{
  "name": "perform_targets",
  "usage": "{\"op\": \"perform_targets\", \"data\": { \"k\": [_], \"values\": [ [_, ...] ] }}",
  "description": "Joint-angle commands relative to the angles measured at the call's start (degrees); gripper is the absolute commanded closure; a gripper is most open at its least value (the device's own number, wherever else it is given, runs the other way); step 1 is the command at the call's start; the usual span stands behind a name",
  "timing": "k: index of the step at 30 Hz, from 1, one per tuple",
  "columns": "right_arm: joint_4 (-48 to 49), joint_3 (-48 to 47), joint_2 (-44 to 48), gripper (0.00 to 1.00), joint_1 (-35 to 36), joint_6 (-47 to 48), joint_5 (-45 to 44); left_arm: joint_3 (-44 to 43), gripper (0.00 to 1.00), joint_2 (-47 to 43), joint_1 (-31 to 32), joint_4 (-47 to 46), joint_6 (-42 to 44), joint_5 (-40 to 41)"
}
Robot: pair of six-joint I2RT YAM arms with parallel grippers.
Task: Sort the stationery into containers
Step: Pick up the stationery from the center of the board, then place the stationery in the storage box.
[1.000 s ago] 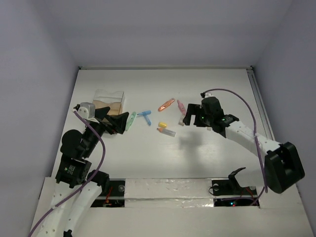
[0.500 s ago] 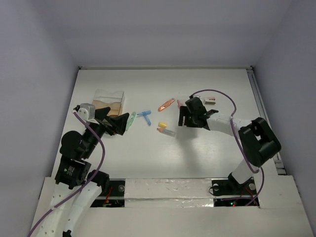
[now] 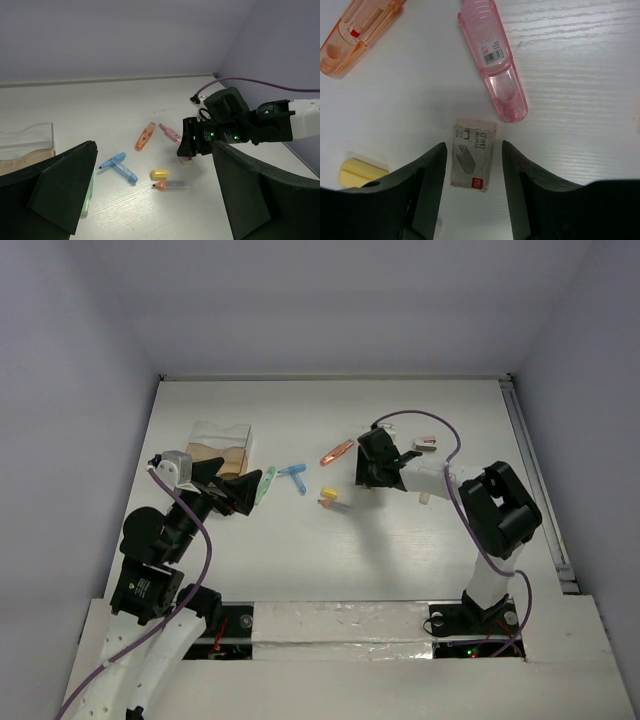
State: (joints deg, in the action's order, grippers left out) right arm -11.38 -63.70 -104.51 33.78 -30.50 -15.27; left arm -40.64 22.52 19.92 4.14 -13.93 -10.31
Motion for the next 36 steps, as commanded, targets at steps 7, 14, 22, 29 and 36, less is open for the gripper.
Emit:
{"op": "perform_targets", "data": {
  "k": [7,14,22,29,36],
  "values": [
    [-3.04,-3.71,-1.31,0.64,1.90,1.32,-5.65,-0.14,0.01,-0.64,0.29,-2.38,0.84,-0.50],
    [-2.95,-4.41,2.55,0.81,2.43,3.51,-6.09,-0.14,0.01,-0.64,0.29,-2.38,0.75,-0.33],
    [7.94,-11.52,6.08,0.77,6.81,6.78,10.58,-0.31,0.01,-0.55,0.29,-2.38,0.84,0.72],
    [14.89,-32.69,-10.96,0.76,11.30,2.64,22.63,-0.40,0.01,-1.08,0.29,-2.12,0.84,2.57],
    [18.14,-55.01,-28.36,0.77,14.81,-1.23,28.45,-0.49,0.01,-2.13,0.29,-2.12,0.93,3.01]
  ]
}}
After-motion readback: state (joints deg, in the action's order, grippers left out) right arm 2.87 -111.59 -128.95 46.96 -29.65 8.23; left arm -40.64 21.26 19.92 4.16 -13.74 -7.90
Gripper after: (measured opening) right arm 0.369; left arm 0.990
